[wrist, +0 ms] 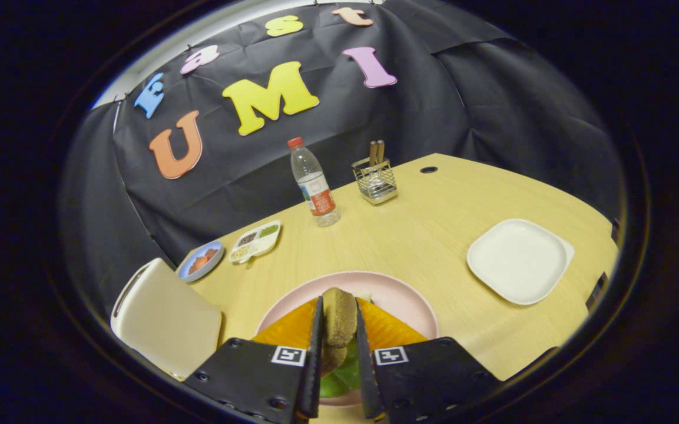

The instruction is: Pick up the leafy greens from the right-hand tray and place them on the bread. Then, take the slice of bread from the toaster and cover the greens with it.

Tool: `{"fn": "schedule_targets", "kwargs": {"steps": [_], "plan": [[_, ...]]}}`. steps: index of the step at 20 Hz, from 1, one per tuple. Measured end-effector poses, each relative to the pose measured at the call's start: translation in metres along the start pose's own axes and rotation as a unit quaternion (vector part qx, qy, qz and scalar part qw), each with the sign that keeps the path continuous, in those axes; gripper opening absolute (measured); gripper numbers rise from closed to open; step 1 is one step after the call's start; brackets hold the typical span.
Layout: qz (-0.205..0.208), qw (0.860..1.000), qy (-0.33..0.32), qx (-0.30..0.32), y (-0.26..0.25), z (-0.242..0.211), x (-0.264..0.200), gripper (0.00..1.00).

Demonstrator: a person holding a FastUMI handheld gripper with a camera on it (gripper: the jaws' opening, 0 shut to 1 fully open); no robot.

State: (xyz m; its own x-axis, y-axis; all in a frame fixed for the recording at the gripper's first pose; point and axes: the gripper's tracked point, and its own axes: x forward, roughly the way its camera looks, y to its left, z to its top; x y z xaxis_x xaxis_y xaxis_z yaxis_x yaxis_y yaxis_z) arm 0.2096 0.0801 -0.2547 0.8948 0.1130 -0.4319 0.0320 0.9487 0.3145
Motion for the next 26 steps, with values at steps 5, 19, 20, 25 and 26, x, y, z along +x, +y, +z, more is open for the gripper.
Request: {"fn": "schedule_targets", "kwargs": {"steps": [5, 19, 20, 25, 26], "plan": [[-0.010, 1.000, -0.006, -0.026, -0.008, 0.002, 0.007, 0.45], [-0.016, 0.990, -0.093, -0.106, 0.014, 0.031, -0.085, 0.95], [-0.007, 0.989, -0.103, -0.110, 0.020, 0.033, -0.098, 0.96], [0.010, 0.978, -0.144, -0.151, 0.032, 0.033, -0.160, 0.96], [0.010, 0.975, -0.155, -0.161, 0.033, 0.033, -0.173, 0.96]]}}
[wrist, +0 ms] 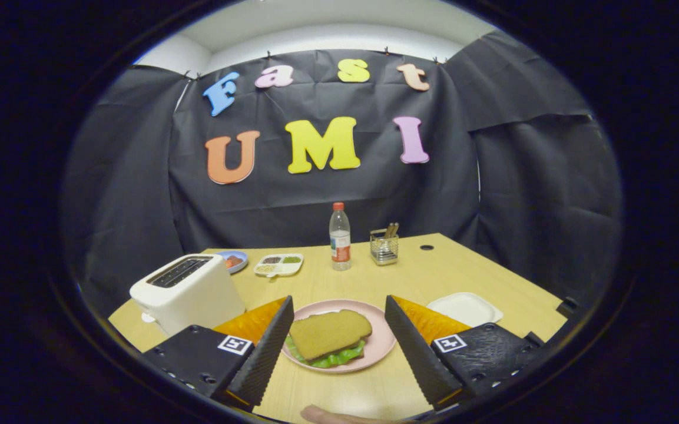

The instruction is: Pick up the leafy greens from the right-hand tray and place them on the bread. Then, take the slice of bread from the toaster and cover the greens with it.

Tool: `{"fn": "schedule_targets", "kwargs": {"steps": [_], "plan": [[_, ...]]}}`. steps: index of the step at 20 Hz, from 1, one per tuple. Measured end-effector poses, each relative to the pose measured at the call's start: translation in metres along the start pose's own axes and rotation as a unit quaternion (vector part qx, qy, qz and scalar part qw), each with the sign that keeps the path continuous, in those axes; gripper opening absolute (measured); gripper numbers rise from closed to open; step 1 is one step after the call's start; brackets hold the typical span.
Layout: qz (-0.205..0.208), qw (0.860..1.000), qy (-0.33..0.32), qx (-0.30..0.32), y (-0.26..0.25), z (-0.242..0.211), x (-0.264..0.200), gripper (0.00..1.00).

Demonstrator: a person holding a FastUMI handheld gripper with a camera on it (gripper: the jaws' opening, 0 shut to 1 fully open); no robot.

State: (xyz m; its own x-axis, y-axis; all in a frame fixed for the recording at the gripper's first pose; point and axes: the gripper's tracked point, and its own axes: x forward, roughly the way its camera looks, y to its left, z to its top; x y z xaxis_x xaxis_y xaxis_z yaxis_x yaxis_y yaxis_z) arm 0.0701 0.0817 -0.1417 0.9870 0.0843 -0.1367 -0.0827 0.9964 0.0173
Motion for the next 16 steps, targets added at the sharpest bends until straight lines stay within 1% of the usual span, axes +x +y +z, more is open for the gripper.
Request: {"fn": "schedule_targets", "kwargs": {"steps": [2, 7, 9, 12, 16], "plan": [[0.000, 1.000, -0.025, -0.019, 0.001, 0.009, -0.027, 0.96], [0.020, 0.993, -0.103, -0.056, 0.012, 0.048, -0.100, 0.96], [0.016, 0.990, -0.124, -0.067, 0.012, 0.054, -0.121, 0.95], [0.024, 0.989, -0.124, -0.080, 0.020, 0.047, -0.140, 0.94], [0.030, 0.992, -0.102, -0.061, 0.022, 0.035, -0.147, 0.95]]}}
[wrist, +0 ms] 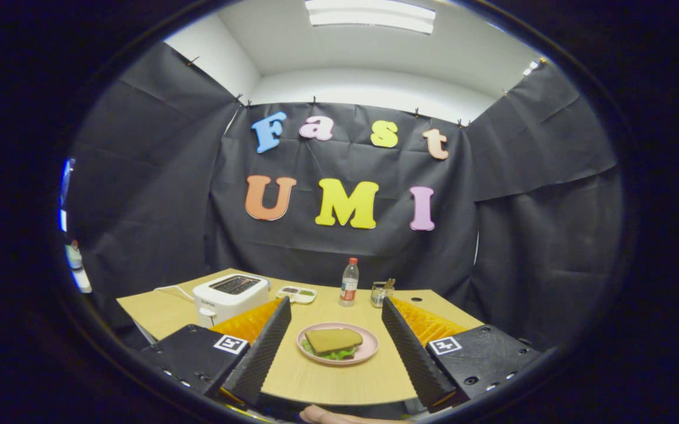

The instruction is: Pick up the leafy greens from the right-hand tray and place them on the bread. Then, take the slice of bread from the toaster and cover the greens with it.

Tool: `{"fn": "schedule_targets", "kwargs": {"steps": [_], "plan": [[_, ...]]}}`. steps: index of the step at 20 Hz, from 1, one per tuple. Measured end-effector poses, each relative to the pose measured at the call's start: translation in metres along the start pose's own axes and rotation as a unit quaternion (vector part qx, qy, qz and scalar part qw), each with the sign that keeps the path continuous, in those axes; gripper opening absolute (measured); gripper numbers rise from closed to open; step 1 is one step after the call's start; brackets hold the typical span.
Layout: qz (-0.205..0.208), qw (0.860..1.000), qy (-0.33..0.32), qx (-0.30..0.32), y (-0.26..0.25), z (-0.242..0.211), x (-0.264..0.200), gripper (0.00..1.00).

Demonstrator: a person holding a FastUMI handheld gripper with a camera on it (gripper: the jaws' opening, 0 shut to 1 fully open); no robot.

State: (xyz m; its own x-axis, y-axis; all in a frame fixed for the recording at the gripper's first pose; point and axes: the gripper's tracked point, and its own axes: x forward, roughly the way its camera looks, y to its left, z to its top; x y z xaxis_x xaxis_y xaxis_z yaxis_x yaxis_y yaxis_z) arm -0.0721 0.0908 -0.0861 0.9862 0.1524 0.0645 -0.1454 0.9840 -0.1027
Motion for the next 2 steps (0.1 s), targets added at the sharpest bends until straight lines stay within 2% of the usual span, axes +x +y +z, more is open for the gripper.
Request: {"fn": "schedule_targets", "kwargs": {"steps": [2], "plan": [[0.013, 1.000, 0.003, -0.002, 0.0089, -0.0004, 0.0005, 0.95]]}}
